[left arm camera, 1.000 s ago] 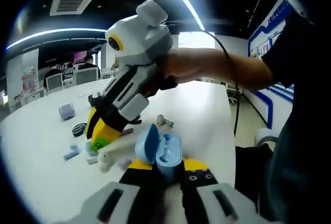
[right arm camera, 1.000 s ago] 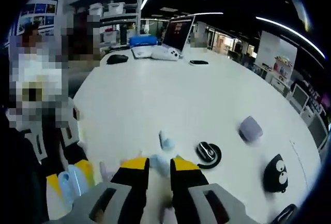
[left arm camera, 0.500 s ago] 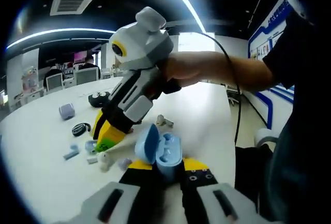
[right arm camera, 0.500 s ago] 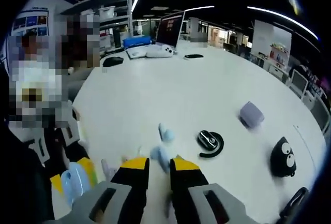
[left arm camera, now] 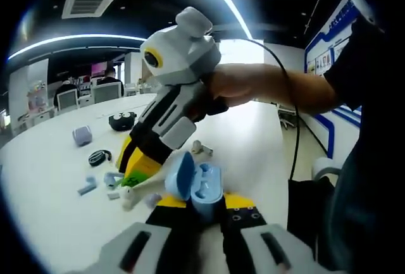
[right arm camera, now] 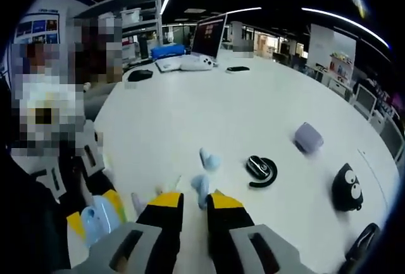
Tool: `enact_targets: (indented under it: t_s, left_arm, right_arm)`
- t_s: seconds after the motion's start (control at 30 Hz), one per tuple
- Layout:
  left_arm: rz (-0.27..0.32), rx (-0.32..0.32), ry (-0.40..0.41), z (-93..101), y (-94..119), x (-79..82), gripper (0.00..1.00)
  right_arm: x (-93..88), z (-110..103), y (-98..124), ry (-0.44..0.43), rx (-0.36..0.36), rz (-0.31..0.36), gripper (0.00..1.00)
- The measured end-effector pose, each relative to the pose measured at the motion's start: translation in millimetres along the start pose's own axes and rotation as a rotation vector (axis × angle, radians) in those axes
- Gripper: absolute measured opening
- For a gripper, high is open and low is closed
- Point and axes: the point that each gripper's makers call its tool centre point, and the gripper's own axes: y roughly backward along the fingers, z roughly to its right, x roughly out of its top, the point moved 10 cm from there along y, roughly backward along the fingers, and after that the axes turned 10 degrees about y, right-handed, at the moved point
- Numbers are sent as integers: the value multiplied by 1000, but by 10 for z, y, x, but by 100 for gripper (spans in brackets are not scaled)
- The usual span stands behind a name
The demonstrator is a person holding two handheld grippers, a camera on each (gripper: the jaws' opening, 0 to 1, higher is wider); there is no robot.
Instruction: Pick up the earbuds from the table and place the earbuds into the earbud case
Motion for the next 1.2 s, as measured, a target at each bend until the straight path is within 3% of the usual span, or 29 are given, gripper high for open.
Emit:
enact_targets:
  t_s: [0.8,1.2]
  left_arm:
    - [4,-5,1,7,10,-10,19]
    - [7,-11,5,5,14,-12,19]
  right_arm:
    - [95,59,-107,18,-14,-6,14]
    - [42,5,-48,-36,11,-21,13]
